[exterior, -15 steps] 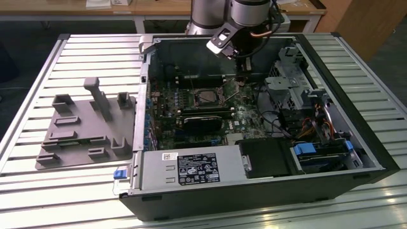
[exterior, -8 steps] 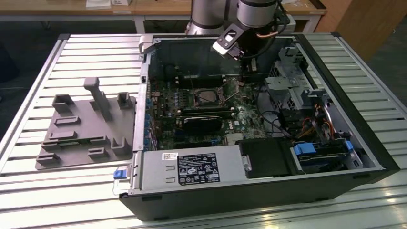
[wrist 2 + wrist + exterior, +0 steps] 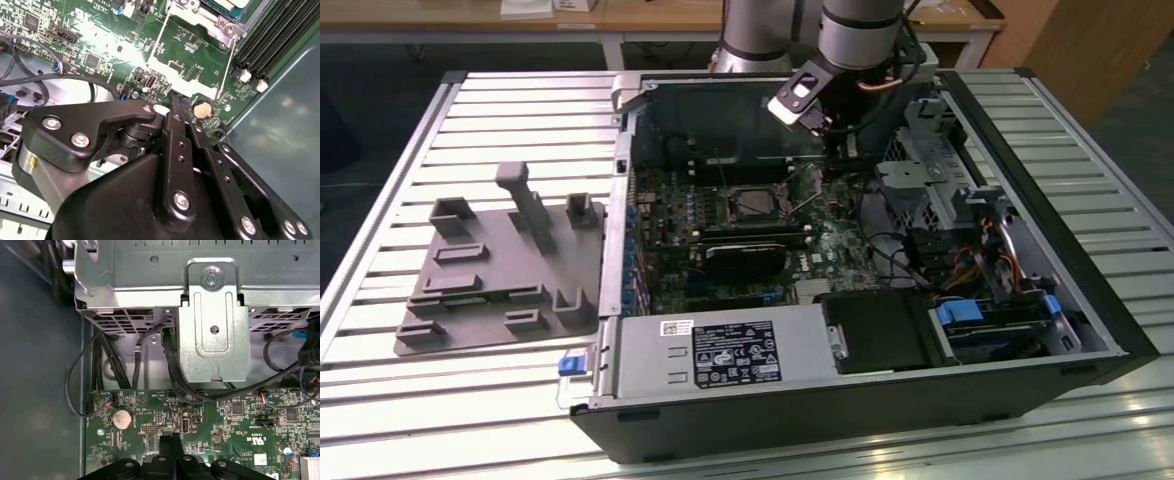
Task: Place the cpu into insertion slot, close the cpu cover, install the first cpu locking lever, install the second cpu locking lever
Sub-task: 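Close the cpu cover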
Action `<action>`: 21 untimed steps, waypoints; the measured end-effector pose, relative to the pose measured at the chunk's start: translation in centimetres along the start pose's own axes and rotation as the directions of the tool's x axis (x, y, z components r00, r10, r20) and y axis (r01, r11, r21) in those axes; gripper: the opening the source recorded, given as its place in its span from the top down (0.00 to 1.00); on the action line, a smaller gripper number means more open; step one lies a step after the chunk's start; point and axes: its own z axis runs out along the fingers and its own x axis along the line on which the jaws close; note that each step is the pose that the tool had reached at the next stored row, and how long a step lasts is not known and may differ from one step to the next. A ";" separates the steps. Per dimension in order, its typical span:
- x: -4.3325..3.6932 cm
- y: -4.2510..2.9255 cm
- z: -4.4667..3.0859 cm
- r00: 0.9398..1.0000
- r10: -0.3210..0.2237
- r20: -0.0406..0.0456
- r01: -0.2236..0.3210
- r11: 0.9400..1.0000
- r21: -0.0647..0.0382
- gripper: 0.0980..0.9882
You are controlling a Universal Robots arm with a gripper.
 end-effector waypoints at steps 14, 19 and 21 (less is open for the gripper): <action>0.01 0.31 0.24 1.000 0.001 0.003 -0.001 0.997 0.079 0.99; 0.01 0.41 0.27 1.000 0.002 0.005 -0.003 0.990 0.141 0.99; 0.01 0.41 0.28 1.000 0.002 0.005 -0.003 0.989 0.145 0.99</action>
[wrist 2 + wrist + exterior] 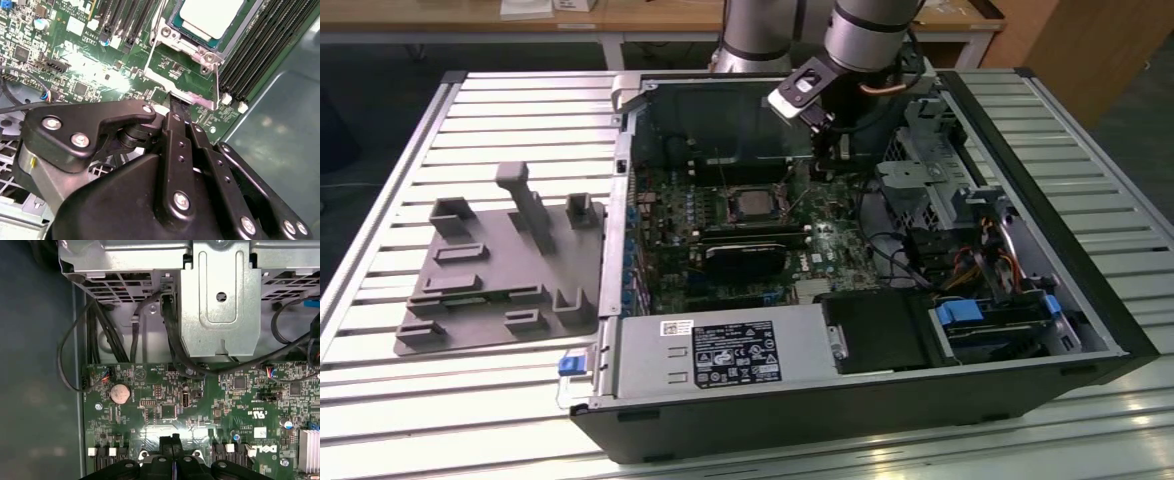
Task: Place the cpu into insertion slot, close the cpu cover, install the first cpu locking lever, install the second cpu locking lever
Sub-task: 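Close the cpu cover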
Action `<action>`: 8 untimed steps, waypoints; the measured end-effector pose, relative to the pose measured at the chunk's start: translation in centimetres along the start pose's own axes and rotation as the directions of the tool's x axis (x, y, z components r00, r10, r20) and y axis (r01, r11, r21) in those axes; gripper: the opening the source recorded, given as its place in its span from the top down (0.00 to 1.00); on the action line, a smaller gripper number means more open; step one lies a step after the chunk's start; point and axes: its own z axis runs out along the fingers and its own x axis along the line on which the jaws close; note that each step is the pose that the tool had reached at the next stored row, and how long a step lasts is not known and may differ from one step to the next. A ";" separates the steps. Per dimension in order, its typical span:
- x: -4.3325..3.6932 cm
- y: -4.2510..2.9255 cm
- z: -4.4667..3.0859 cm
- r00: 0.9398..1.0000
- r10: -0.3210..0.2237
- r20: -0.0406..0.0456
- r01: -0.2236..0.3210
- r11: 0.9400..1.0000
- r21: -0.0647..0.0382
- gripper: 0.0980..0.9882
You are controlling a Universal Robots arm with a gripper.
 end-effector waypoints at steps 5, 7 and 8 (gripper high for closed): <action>0.00 -0.06 0.02 1.000 0.000 0.000 0.000 1.000 0.001 0.99; -0.01 -0.53 0.05 1.000 0.000 0.000 0.000 1.000 0.000 0.99; -0.01 -0.89 0.07 1.000 0.000 0.000 0.000 1.000 -0.002 0.99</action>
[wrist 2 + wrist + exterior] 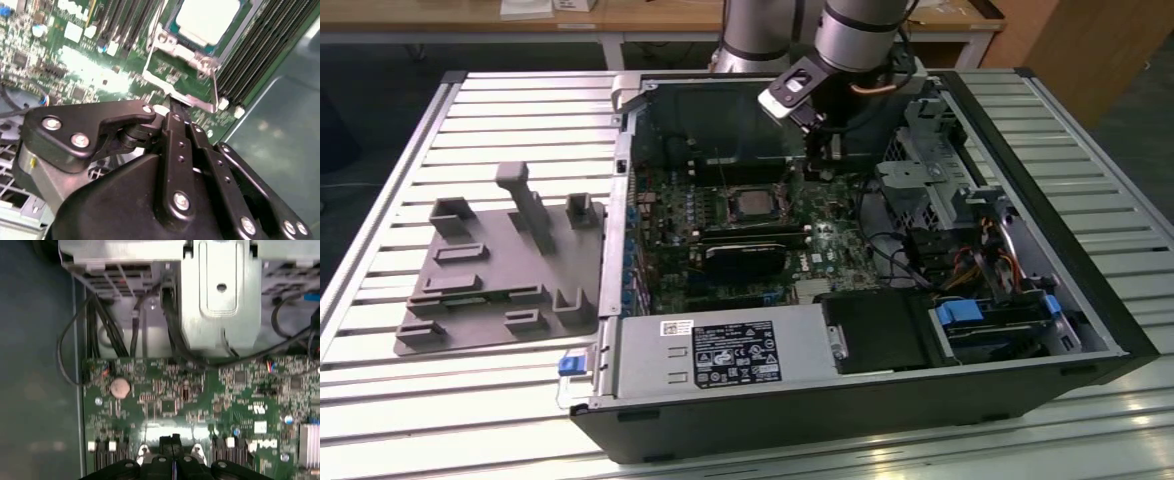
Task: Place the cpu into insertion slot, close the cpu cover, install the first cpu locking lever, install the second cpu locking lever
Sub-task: 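Close the cpu cover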
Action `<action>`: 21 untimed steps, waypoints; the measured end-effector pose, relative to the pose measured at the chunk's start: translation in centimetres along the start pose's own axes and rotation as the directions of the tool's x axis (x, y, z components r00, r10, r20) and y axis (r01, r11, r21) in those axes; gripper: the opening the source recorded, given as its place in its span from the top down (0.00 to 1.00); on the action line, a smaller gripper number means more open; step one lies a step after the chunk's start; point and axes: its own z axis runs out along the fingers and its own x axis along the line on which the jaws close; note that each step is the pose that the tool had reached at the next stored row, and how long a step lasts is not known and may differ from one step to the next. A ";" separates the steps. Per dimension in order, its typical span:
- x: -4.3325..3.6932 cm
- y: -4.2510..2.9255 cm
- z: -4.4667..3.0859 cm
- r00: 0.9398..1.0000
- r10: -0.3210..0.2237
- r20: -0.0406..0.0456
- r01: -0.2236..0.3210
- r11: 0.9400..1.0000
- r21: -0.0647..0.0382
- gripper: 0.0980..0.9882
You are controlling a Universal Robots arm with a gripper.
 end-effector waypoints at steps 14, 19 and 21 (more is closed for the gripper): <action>0.04 -3.07 0.21 1.000 0.000 0.000 0.000 1.000 -0.014 0.99; 0.05 -3.87 0.30 1.000 -0.001 0.001 0.001 0.999 -0.041 0.99; 0.04 -4.31 0.40 1.000 -0.002 0.000 0.002 0.999 -0.054 0.99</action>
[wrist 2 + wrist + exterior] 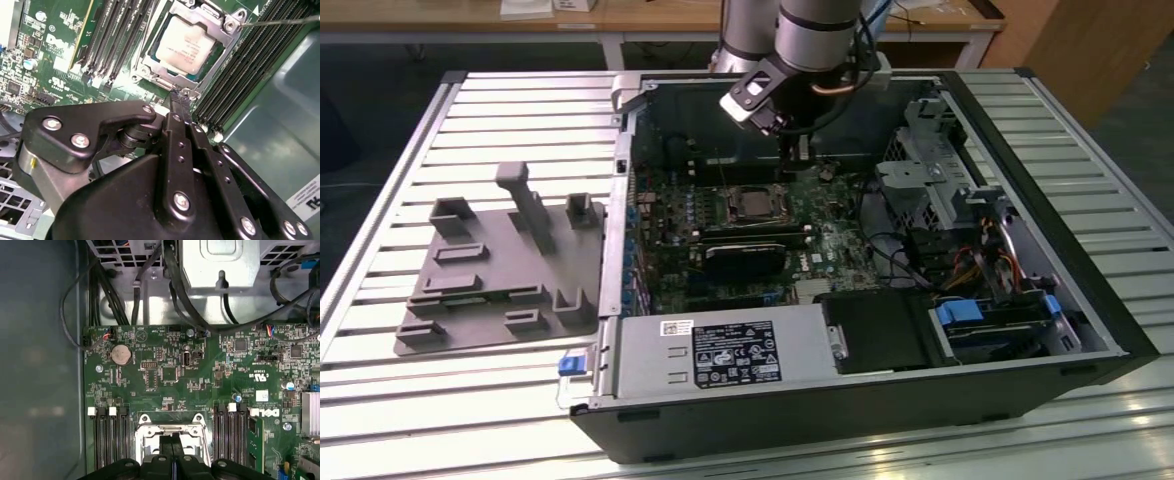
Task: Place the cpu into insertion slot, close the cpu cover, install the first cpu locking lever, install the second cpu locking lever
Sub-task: 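Close the cpu cover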
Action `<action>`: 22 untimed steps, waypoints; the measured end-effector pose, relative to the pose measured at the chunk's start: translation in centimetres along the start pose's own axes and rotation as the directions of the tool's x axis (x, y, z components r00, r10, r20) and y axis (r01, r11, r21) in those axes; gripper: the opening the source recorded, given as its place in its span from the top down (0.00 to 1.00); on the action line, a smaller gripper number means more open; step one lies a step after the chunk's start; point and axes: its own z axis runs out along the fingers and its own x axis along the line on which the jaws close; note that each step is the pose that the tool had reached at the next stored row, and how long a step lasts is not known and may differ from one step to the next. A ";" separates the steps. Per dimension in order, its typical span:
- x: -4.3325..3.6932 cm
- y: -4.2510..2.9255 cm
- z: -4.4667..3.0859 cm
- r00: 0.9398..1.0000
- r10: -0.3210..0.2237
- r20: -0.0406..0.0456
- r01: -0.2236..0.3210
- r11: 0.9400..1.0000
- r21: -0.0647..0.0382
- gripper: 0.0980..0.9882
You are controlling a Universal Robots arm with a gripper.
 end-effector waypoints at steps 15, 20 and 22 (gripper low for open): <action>-0.14 -3.54 0.97 1.000 -0.002 -0.002 0.002 0.998 -0.064 0.99; -0.17 -4.38 1.27 1.000 -0.002 -0.002 0.002 0.998 -0.064 0.99; -0.18 -4.65 1.37 1.000 -0.002 -0.002 0.002 0.998 -0.064 0.99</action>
